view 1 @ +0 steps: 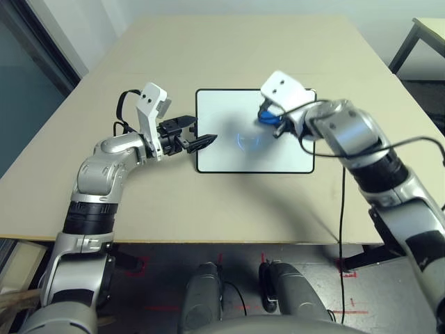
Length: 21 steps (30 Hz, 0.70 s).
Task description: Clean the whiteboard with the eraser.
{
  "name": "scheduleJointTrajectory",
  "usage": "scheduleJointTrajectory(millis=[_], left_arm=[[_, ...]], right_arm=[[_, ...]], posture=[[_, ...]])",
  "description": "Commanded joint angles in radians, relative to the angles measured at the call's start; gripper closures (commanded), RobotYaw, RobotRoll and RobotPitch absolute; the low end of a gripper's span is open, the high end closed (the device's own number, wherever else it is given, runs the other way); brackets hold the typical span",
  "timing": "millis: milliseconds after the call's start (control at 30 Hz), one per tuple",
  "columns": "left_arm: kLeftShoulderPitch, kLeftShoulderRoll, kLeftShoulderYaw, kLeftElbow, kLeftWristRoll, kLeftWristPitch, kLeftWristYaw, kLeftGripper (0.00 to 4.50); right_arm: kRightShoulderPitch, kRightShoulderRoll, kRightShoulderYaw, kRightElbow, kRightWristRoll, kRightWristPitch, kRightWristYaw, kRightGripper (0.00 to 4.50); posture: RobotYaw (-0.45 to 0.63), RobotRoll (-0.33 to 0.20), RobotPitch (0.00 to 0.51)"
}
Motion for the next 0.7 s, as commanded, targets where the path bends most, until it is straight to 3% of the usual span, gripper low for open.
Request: scheduleJointTrajectory(millis=[33, 100, 233, 300, 400, 533, 700], left_arm=[[-0.005, -0.001, -0.013, 0.006, 0.001, 0.007, -0.003, 0.00], [-0.005, -0.004, -0.004, 0.010, 0.004, -0.007, 0.006, 0.00], [-0.042, -0.064, 0.089, 0.037, 0.005, -0.137, 0.115, 0.00], [-0.070, -0.107, 0.155, 0.050, 0.002, -0.223, 0.202, 0.00], [-0.092, -0.131, 0.213, 0.086, 0.011, -0.315, 0.278, 0.00], [-0.126, -0.116, 0.281, 0.249, 0.051, -0.470, 0.370, 0.00], [-0.138, -0.095, 0.299, 0.447, 0.079, -0.574, 0.409, 0.00]], right_arm=[[0.009, -0.015, 0.007, -0.034, 0.029, 0.038, 0.001, 4.04], [-0.019, -0.011, -0.043, -0.031, 0.044, 0.040, 0.004, 4.04], [-0.203, 0.045, -0.343, 0.099, 0.073, 0.036, -0.034, 4.04], [-0.312, 0.020, -0.510, 0.240, 0.040, -0.075, -0.132, 4.04], [-0.358, -0.041, -0.636, 0.384, 0.002, -0.210, -0.246, 4.04], [-0.198, -0.120, -0.714, 0.475, -0.033, -0.245, -0.323, 4.04], [0.017, -0.055, -0.755, 0.406, -0.004, -0.120, -0.353, 4.04]], posture=[[-0.05, 0.000, 0.101], [-0.05, 0.000, 0.094], [-0.05, 0.000, 0.074], [-0.05, 0.000, 0.069], [-0.06, 0.000, 0.065], [-0.07, 0.000, 0.063], [-0.08, 0.000, 0.073]])
